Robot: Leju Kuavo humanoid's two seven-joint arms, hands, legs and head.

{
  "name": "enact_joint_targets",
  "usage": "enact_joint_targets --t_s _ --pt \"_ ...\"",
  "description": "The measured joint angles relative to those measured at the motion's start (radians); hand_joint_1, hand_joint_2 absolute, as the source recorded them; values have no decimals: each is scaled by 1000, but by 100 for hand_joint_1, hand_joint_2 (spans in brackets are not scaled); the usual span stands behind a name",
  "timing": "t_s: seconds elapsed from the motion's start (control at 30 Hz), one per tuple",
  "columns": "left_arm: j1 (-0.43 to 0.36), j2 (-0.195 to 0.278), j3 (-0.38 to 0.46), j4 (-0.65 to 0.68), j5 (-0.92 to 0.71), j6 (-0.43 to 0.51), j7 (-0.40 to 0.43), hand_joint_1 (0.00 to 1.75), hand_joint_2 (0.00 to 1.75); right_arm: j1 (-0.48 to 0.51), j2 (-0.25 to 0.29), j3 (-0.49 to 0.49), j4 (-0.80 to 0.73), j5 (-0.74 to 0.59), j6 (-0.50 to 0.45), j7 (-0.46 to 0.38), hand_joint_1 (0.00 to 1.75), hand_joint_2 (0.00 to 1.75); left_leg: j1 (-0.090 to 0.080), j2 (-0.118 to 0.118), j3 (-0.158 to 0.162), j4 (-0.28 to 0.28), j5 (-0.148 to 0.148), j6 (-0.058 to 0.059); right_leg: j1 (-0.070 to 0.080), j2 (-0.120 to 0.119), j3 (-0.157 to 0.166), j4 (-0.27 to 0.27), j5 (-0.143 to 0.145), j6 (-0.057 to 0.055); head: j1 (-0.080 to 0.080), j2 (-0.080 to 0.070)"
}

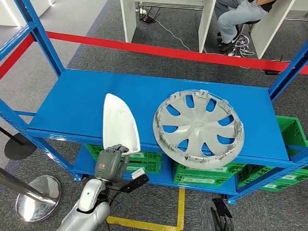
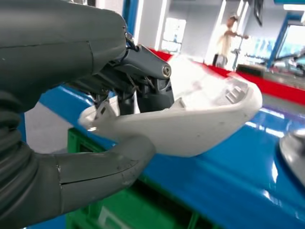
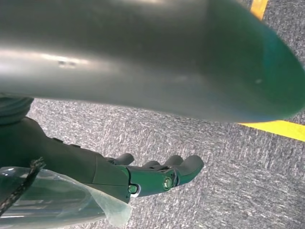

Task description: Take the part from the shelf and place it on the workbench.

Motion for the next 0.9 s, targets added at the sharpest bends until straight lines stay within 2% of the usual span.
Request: enact_joint_targets --t_s 0.6,0.9 --pt "0 0 39 -3 -35 16 8 175 175 -2 0 0 0 -12 -3 1 0 0 0 0 1 0 0 0 0 0 2 0 0 0 0 0" --pt "1 5 59 -60 -94 25 31 175 175 -2 0 0 0 -17 -3 1 0 0 0 0 1 0 0 0 0 0 1 0 0 0 0 0"
